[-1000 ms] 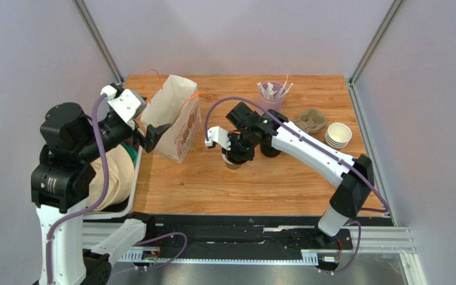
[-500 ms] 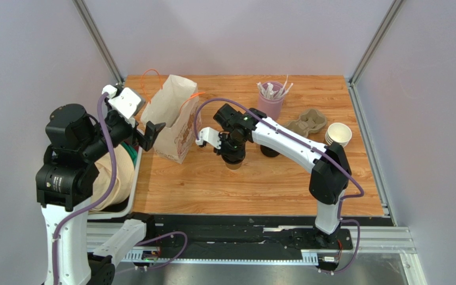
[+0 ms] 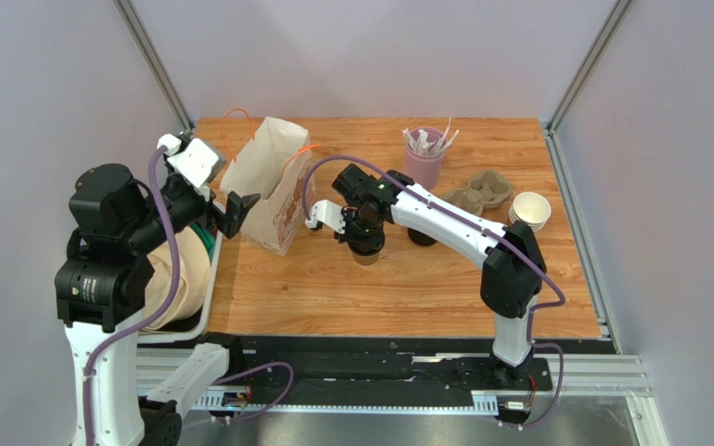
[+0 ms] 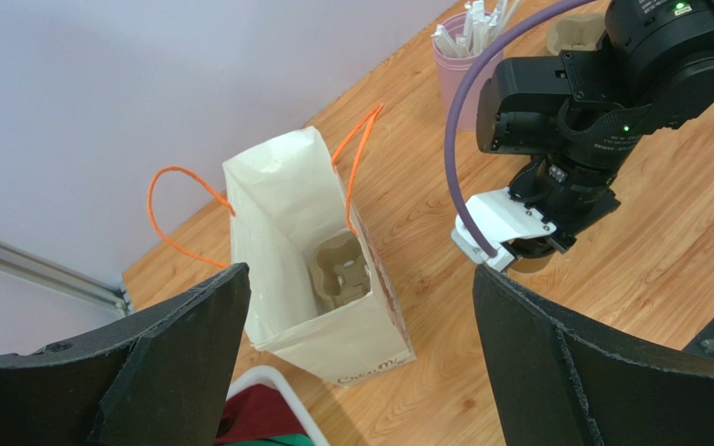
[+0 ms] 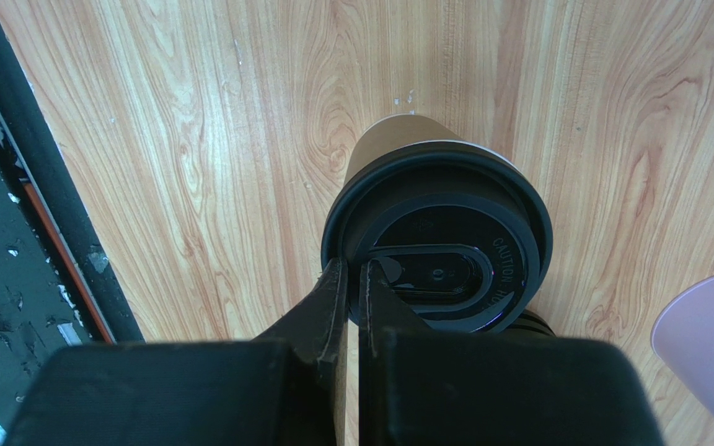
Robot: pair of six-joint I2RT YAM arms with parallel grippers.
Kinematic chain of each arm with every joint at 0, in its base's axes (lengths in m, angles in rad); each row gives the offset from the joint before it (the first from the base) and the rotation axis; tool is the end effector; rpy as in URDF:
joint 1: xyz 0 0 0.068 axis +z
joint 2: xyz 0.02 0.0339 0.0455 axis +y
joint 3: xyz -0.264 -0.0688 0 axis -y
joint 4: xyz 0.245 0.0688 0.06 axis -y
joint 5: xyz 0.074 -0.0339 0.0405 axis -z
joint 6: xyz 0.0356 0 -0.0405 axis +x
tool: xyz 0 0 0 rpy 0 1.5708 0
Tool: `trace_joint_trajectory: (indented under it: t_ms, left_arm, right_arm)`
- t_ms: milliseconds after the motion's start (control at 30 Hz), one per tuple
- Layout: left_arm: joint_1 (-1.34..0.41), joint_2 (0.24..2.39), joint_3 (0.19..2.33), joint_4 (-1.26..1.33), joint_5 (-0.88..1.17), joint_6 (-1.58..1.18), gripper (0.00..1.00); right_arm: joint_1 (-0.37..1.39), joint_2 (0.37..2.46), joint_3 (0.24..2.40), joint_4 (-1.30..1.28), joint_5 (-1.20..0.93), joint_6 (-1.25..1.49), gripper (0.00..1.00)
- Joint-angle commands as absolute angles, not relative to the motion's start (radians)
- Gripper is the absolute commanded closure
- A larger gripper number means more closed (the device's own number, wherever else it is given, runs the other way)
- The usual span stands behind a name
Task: Pack the takeout coffee
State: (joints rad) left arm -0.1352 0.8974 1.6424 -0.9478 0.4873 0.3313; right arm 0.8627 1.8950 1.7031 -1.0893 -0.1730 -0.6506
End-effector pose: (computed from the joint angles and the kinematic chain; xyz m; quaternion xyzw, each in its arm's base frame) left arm 0.0949 -0.0297 0.5088 0.3222 0.6966 -0.1260 0.6286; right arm 0.2472 0.2981 0.2714 -0.6858 0.7083 0.1002 0.1339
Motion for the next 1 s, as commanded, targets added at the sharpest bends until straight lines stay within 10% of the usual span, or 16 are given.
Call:
trace_joint_trajectory:
  t_ms: [0, 967]
  left_arm:
    - [-0.126, 0.894, 1.638, -0.943, 0.522, 0.310, 0.03]
    - [-0.107, 0.897, 1.611, -0.919, 0.591, 0.291, 0.03]
  right_arm:
    - [0.870, 1.879, 1.683, -1.052, -0.172, -0.643, 1.00]
    - [0.868, 1.780, 1.735, -1.072, -0.155, -0.644, 0.57]
